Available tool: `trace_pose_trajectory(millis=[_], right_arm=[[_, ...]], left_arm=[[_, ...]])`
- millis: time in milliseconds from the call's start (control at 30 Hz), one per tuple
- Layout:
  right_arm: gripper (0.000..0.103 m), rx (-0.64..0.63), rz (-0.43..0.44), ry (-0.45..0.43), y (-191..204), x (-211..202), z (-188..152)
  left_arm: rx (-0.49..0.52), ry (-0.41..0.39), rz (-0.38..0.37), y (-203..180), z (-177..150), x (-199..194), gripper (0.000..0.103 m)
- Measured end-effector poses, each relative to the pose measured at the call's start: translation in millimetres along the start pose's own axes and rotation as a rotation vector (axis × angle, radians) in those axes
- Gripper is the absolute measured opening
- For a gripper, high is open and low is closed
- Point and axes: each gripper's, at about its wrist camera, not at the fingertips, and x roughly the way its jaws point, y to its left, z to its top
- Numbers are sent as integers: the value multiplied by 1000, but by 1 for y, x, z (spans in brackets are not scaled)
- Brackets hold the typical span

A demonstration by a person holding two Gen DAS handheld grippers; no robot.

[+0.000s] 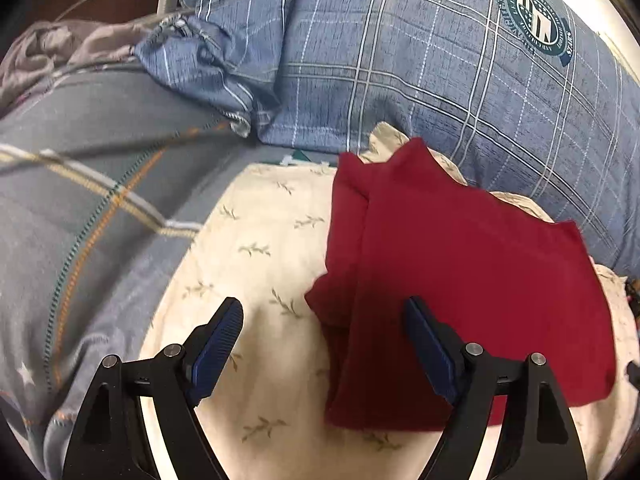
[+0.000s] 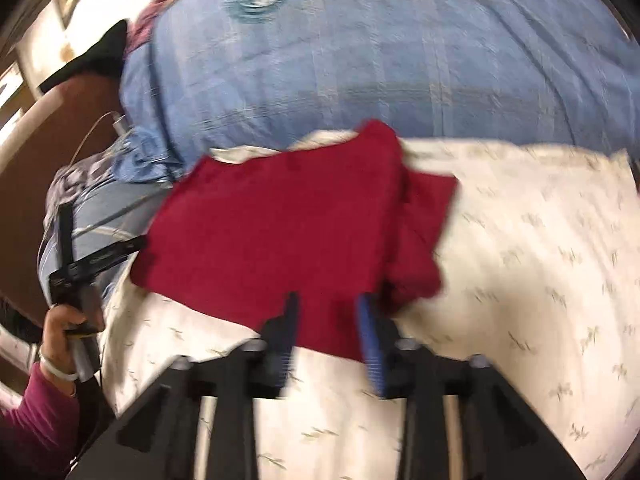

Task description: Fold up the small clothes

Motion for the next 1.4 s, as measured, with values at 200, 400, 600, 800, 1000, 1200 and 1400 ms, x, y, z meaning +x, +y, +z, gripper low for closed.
trace_pose_trajectory(millis=[200, 400, 600, 800, 1000, 1200, 1400], right_arm=[[44, -100, 50, 46, 62, 60, 28], [41, -132, 107, 74, 116, 137, 65], [40, -191, 92, 85, 163, 196, 101], [40, -250, 46, 120, 194, 239, 123], [40, -221, 20, 142, 198, 272, 136], [41, -180, 27, 160, 196, 291, 141], [64, -112, 108, 188, 193, 261, 145]], left_arm=[[15, -21, 5, -1, -8, 12, 82], [21, -12, -14, 0, -3, 26, 83], [4, 14, -30, 4, 5, 37, 83], [-1, 28, -33, 6, 9, 43, 84], [-2, 38, -34, 6, 11, 47, 84], [-25, 60, -62, 11, 14, 49, 84], [-70, 64, -80, 23, 16, 47, 83]])
